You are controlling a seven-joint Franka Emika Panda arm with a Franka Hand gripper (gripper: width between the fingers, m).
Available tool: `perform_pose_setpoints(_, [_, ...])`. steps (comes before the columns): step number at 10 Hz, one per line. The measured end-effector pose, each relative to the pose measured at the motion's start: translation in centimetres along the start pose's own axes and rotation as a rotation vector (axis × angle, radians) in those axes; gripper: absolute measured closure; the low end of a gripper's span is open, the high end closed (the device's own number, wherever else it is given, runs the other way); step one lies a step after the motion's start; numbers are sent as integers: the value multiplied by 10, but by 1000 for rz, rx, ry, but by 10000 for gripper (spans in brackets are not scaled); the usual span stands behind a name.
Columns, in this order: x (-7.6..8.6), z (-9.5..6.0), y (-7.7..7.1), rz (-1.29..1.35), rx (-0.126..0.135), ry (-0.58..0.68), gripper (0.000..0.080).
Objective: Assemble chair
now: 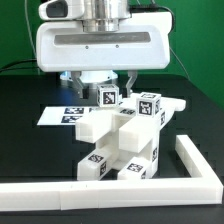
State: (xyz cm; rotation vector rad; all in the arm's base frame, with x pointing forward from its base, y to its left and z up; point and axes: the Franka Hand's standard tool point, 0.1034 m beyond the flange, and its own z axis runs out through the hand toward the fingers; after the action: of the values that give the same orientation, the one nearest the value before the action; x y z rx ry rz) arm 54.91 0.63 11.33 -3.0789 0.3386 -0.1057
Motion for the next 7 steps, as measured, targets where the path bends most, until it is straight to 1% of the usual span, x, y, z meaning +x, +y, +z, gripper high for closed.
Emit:
perform_pose_setpoints(1, [0,0,0,87,0,0,449])
perform_pose_setpoints(2, [0,0,0,148,0,0,532])
perform_pose_setpoints(3, [0,0,0,191,-1,-1,532])
perform_pose_setpoints(4, [0,1,0,307,0,-1,532])
perform_pose_setpoints(5, [-2,1,-2,482,0,-14,532])
perform_pose_setpoints(6, [0,1,-1,642,9,-20,532])
perform_pose_setpoints(7, [1,2,0,802,27,-22,532])
